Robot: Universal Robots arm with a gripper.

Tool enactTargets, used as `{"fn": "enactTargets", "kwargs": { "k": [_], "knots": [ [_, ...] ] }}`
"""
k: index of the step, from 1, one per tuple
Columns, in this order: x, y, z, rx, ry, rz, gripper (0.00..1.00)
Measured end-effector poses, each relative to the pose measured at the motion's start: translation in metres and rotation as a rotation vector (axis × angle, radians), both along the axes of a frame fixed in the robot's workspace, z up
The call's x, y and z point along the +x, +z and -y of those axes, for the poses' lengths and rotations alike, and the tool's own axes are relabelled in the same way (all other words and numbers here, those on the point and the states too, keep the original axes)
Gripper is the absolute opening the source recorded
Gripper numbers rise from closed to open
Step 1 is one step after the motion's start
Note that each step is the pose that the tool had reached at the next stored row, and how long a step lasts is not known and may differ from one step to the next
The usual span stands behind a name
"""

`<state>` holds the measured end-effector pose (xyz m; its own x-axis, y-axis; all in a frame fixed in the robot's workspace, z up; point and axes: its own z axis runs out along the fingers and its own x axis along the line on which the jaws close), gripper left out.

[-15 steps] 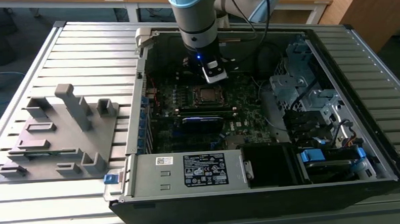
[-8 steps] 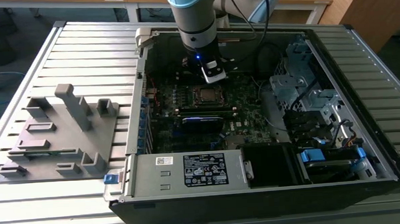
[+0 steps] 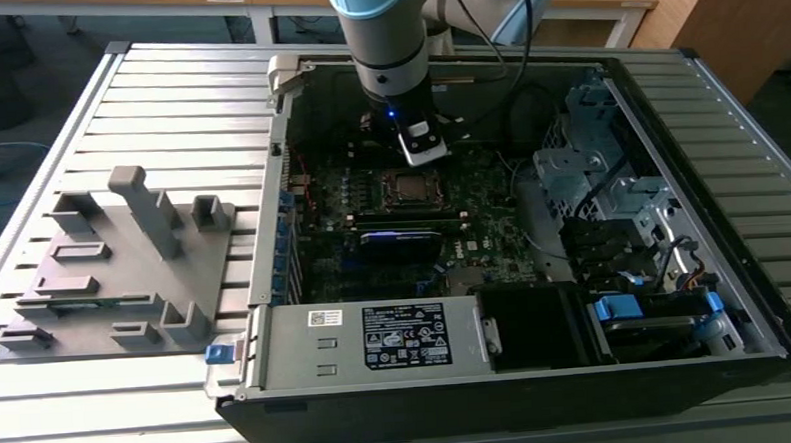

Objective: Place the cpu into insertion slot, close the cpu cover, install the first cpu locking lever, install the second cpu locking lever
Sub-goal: 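Install the first cpu locking lever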

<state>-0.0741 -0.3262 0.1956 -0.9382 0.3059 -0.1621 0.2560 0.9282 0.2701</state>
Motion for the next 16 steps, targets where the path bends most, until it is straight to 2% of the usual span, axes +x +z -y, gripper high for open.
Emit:
{"fn": "enactTargets", "kwargs": {
  "k": [11, 16],
  "knots": [
    [0.0000, -0.0009, 0.0014, 0.0030, 0.006, 0.0007, 0.11],
    [0.0012, -0.0010, 0.0027, 0.0079, 0.007, 0.0006, 0.11]
  ]
}}
